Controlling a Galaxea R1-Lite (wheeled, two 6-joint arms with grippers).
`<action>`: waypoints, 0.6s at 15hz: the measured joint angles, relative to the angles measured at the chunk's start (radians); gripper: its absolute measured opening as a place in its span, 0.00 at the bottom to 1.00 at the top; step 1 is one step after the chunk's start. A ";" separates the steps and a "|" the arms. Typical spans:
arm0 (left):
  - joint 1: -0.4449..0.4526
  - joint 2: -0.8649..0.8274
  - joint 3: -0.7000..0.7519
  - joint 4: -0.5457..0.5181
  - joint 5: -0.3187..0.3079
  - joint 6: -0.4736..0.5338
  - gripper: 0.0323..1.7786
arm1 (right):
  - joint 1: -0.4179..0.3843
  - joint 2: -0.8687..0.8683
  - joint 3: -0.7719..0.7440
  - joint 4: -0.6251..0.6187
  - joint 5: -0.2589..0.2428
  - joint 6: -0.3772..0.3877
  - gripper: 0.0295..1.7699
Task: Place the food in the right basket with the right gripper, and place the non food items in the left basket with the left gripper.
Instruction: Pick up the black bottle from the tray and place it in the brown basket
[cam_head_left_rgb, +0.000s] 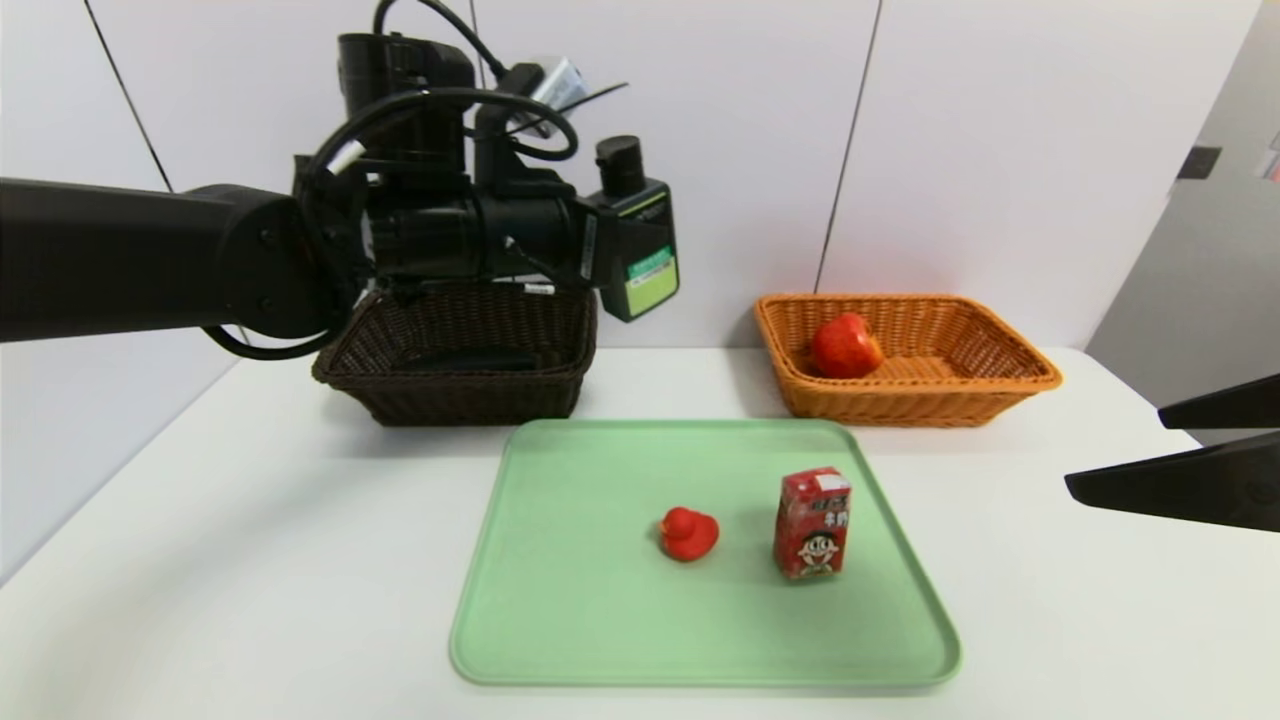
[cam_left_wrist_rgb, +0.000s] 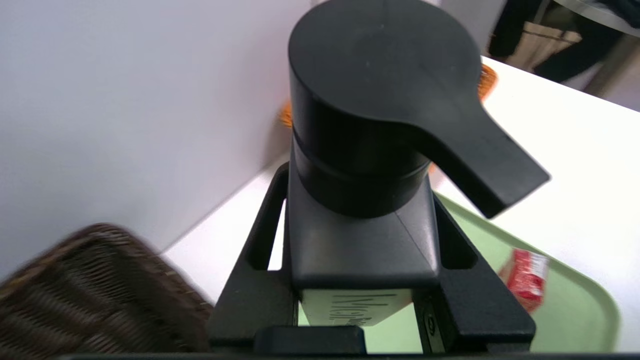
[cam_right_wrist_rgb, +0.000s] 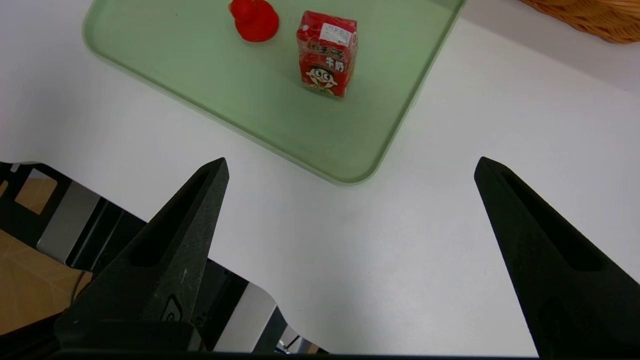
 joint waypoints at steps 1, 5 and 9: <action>0.043 -0.006 -0.008 0.010 0.001 0.001 0.34 | 0.000 -0.001 0.000 0.000 0.000 0.000 0.96; 0.219 -0.012 -0.006 0.061 0.001 0.004 0.34 | 0.000 -0.001 0.002 0.000 0.005 -0.007 0.96; 0.368 0.014 0.004 0.074 -0.001 0.008 0.34 | 0.001 0.000 0.002 0.000 0.008 -0.006 0.96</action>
